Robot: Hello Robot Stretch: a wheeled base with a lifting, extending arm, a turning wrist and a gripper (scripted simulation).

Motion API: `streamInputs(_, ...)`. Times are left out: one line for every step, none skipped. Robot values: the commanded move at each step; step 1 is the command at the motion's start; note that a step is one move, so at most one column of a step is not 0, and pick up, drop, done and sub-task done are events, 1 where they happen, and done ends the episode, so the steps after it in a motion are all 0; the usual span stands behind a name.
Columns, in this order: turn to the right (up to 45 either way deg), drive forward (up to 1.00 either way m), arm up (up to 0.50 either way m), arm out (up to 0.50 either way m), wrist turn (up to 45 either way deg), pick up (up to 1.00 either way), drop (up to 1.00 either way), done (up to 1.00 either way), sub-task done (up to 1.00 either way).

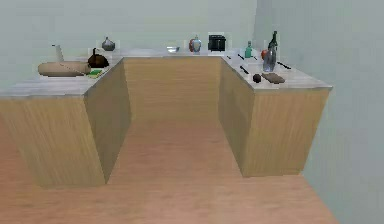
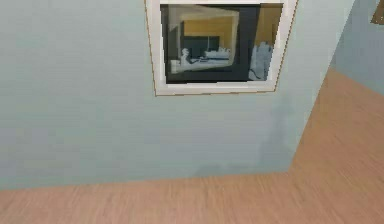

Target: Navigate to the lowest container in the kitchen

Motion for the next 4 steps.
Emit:
streamInputs(0.0,0.2,0.0,0.0,0.0,0.0,0.0,0.0,0.0)
streamInputs(-45.0,0.0,0.0,0.0,0.0,0.0,0.0,0.0,0.0)
streamInputs(0.0,0.45,0.0,0.0,0.0,0.0,0.0,0.0,0.0)
streamInputs(-45.0,0.0,0.0,0.0,0.0,0.0,0.0,0.0,0.0)
